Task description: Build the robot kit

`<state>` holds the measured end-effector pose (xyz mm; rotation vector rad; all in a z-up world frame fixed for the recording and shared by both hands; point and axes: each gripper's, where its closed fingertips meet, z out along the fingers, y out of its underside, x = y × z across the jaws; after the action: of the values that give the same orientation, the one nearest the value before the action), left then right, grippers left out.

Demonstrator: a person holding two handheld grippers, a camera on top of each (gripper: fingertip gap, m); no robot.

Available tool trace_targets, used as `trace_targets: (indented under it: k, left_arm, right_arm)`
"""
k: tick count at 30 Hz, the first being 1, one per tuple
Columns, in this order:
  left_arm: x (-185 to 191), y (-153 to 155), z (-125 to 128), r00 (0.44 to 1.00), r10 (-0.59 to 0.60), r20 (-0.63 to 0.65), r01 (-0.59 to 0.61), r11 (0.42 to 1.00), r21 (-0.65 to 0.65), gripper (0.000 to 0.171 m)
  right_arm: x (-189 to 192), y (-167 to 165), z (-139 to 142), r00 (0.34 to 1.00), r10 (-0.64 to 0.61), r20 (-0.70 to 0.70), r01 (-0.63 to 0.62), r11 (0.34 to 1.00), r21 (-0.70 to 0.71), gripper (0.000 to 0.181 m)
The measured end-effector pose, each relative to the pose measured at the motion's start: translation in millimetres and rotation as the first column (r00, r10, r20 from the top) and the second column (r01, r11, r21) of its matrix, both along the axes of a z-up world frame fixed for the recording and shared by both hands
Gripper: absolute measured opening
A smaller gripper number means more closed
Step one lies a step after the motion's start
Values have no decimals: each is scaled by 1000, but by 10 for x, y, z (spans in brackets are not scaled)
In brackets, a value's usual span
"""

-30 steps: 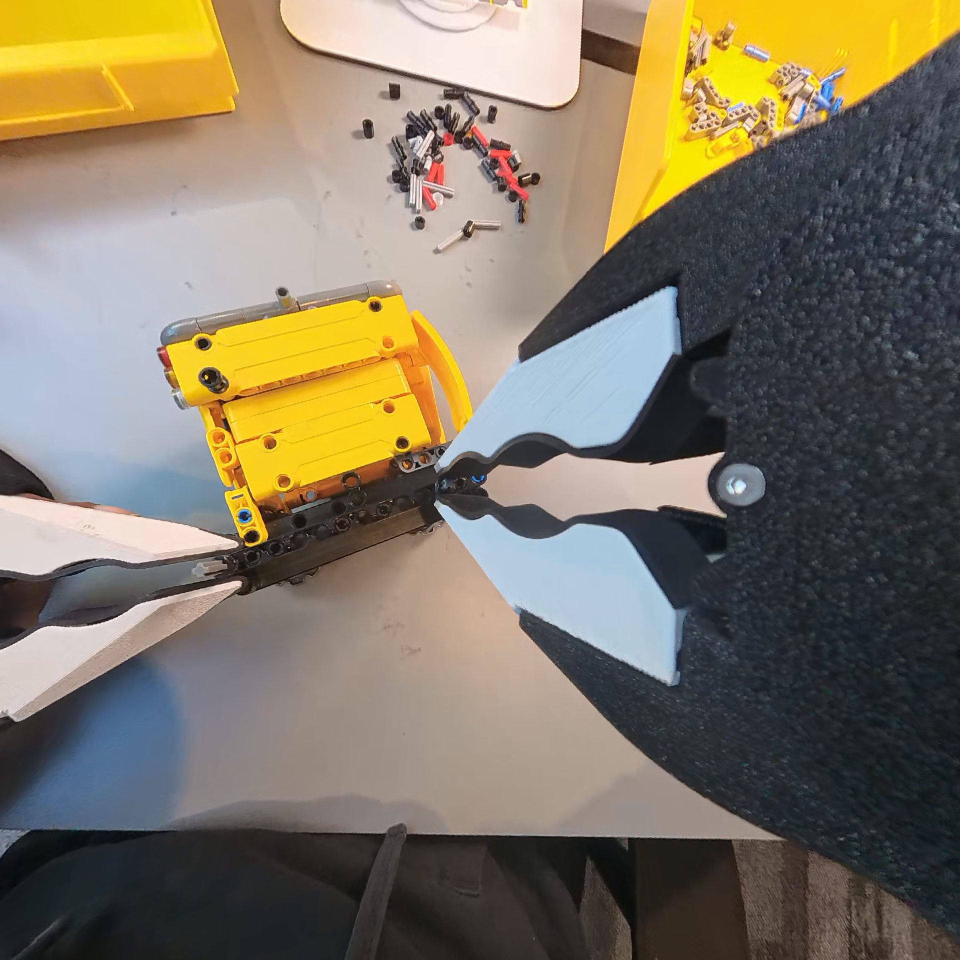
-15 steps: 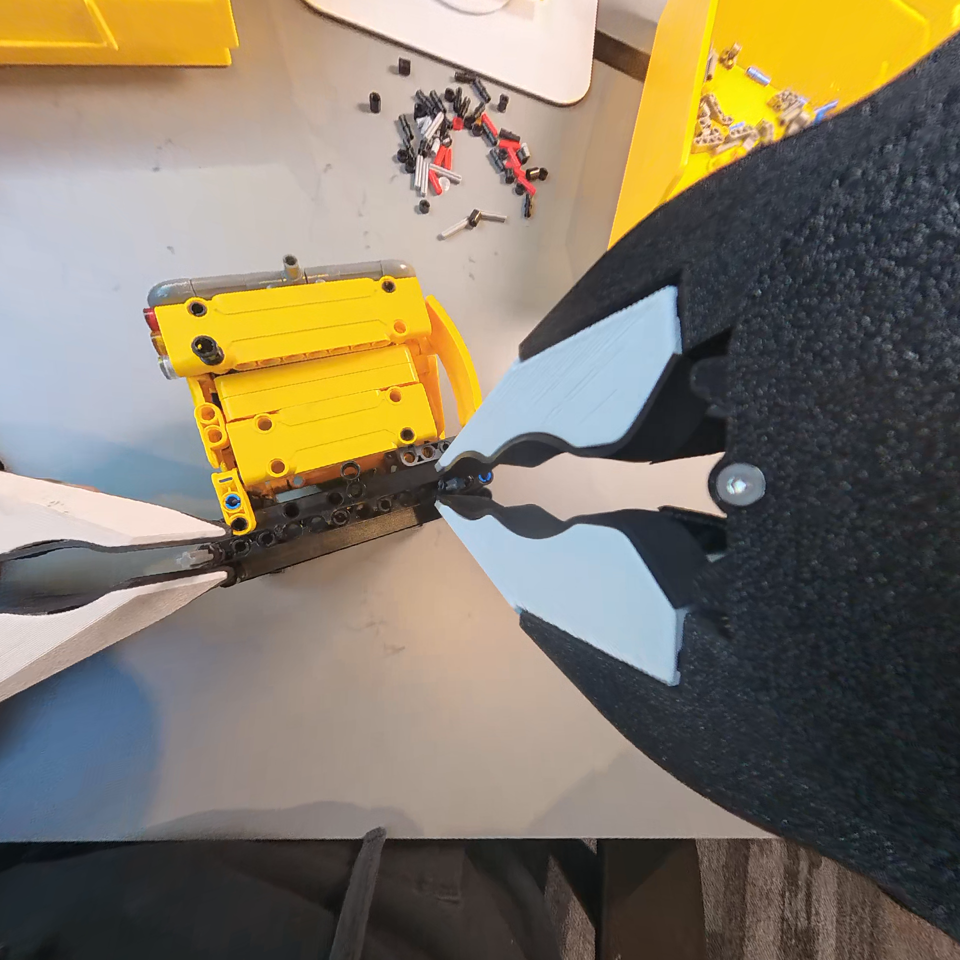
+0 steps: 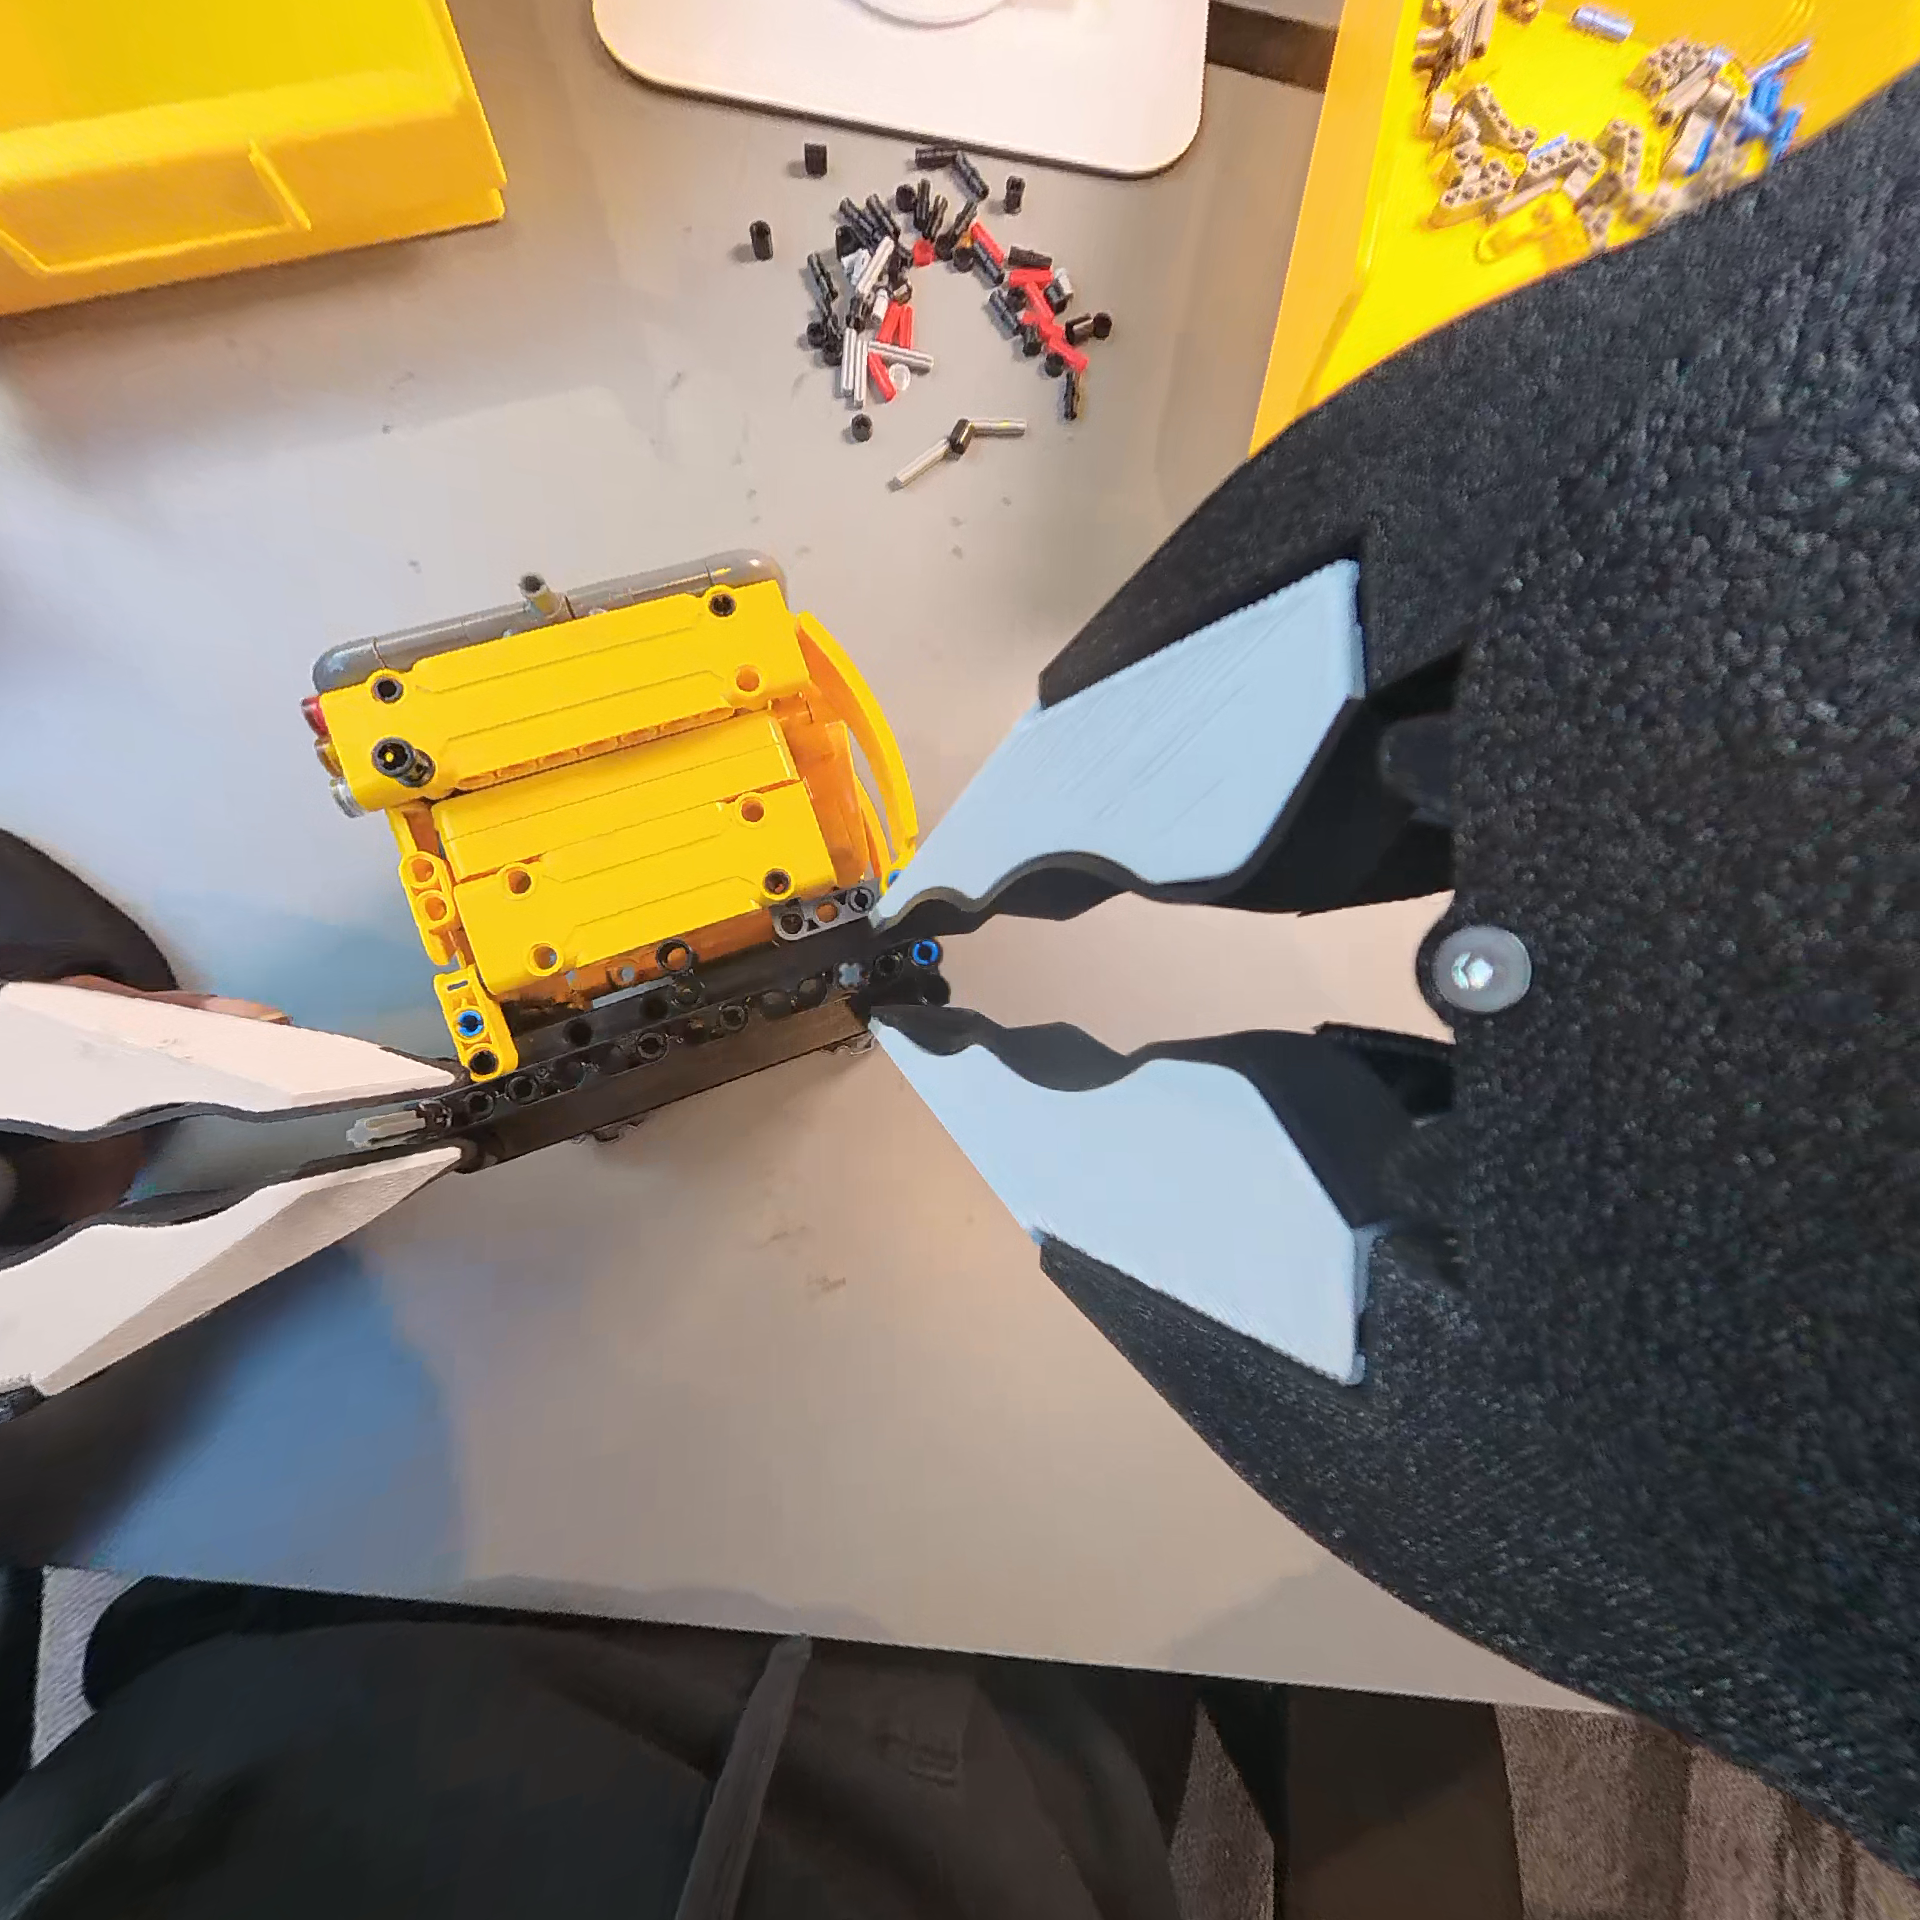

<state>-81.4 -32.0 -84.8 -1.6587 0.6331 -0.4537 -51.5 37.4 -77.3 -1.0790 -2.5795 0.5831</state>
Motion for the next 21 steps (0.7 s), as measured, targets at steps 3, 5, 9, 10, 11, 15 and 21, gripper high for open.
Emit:
trace_targets:
  k: [3,5,9,10,11,15,21]
  left_arm:
    - [2,2,0,1000,4,3,-4,1000,2,5]
    - [3,1,0,1000,7,0,-7,1000,3,5]
    - [-1,-6,-3,1000,8,-3,-8,1000,5,5]
    - [-5,-8,-4,1000,9,-4,-9,1000,5,5]
    - [-11,-9,-4,1000,11,-5,-11,1000,6,5]
    - [-16,-15,-7,1000,10,-4,-10,1000,9,5]
    - [-20,-4,0,1000,3,15,-3,1000,14,5]
  right_arm:
    - [5,-11,27,1000,-1,-13,1,1000,-26,11]
    - [-8,-31,41,1000,2,-21,-2,999,-35,10]
    - [-32,-49,-13,1000,16,-13,-16,1000,-4,6]
    - [-39,-51,-27,1000,18,-9,-18,1000,4,6]
    - [-47,-55,-26,1000,21,-10,-20,1000,8,6]
    - [-34,-66,-36,999,24,28,-25,999,28,5]
    - [-30,-51,-45,997,29,69,-36,995,95,4]
